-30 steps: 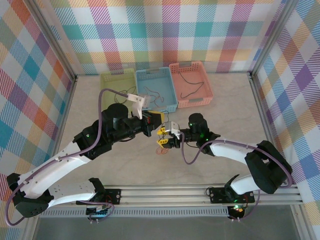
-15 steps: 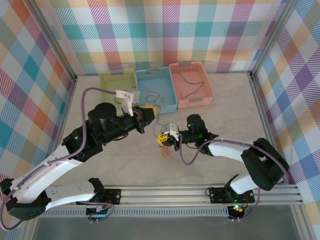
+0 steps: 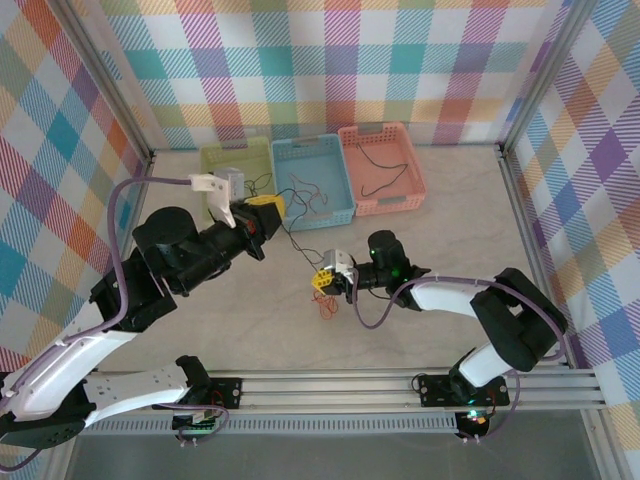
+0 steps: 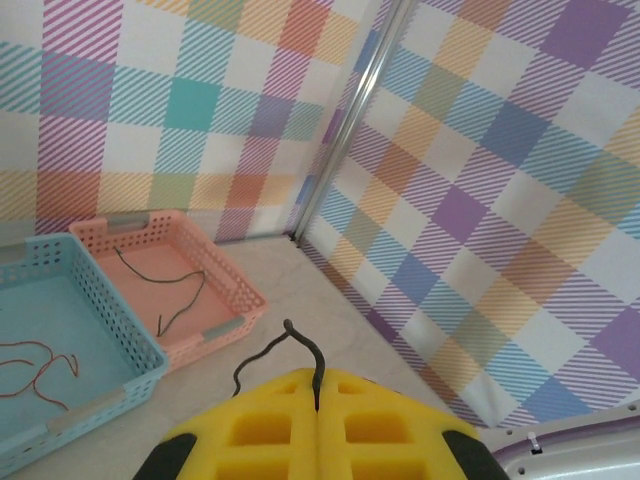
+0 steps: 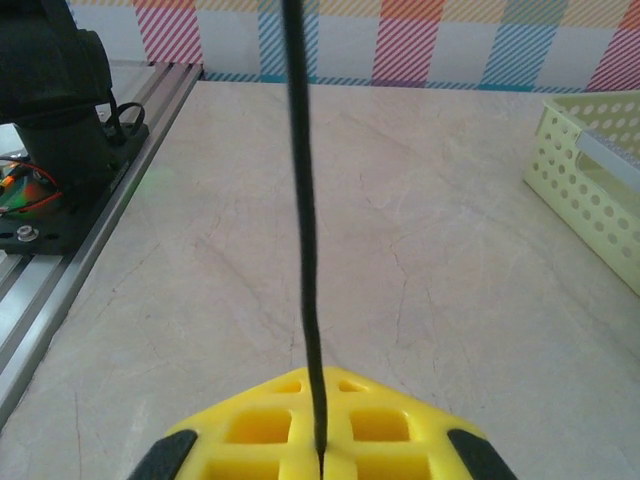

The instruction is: Untangle the cables

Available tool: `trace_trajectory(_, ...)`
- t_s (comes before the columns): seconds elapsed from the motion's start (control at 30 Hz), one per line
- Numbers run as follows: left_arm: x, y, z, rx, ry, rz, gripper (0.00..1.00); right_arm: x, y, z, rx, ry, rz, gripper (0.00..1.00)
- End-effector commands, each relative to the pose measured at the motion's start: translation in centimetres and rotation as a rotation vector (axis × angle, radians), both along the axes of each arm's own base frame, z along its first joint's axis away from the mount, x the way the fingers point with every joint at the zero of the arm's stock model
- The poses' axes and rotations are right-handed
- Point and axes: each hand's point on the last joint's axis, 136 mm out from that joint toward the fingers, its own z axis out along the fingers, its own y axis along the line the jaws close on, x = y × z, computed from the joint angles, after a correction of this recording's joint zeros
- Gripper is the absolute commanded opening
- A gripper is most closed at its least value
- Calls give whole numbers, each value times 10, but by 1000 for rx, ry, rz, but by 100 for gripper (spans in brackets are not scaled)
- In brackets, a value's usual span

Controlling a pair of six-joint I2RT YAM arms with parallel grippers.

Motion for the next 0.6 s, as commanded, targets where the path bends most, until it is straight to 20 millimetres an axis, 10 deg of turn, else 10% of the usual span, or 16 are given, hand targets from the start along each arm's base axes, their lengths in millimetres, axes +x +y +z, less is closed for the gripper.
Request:
trace_trajectory(0.0,-10,24,60,-114,-122,34,0,3,-2,-18,-58,40,-27,16)
trace_trajectory(0.57,-17,14,81,-138,-100,-40,0,46,-12,-42,-194,31,-259,18)
